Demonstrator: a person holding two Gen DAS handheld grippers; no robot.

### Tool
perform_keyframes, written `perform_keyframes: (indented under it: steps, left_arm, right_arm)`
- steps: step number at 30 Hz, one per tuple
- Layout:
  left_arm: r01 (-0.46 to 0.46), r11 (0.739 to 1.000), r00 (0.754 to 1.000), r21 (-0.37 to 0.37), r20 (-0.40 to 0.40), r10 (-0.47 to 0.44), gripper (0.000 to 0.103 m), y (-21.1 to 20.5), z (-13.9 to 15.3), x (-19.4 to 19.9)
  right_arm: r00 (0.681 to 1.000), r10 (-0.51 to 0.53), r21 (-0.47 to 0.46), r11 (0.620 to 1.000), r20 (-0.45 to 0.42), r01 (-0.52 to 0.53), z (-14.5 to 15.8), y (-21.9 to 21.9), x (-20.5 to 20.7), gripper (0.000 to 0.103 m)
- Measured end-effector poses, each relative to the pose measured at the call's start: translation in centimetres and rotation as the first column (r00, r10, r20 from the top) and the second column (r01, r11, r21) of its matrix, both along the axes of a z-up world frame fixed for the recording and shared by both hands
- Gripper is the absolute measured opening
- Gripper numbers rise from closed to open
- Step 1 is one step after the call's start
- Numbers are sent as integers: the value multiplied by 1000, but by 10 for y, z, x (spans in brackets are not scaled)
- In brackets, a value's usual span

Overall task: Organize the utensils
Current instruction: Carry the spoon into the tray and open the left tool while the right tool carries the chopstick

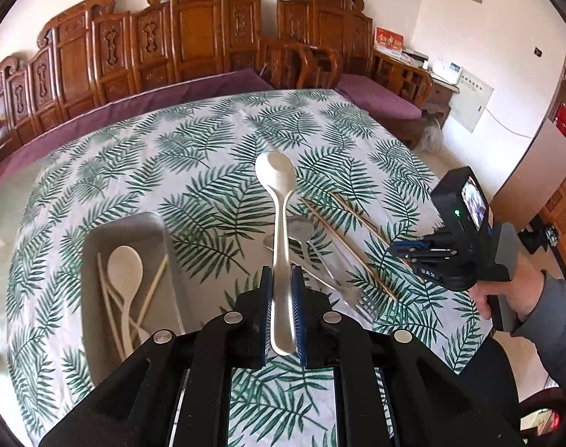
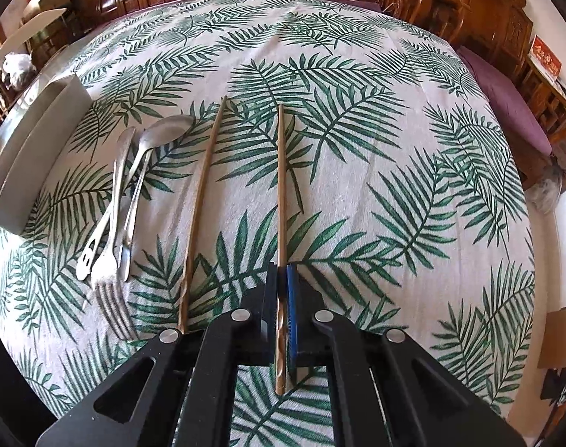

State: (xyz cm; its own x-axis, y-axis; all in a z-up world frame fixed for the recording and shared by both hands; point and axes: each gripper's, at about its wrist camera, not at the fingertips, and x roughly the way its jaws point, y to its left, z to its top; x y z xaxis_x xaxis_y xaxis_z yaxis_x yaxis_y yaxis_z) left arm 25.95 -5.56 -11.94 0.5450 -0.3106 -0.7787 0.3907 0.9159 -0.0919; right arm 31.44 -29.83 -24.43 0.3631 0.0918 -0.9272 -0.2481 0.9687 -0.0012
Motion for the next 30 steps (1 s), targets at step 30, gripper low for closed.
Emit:
perform_keyframes:
  steps: [30]
  left_arm:
    - [-218,975,973,35,-75,220,9,119,-38,7]
  right_arm:
    - [970,196,145,965,144,-216,86,114,-44,6]
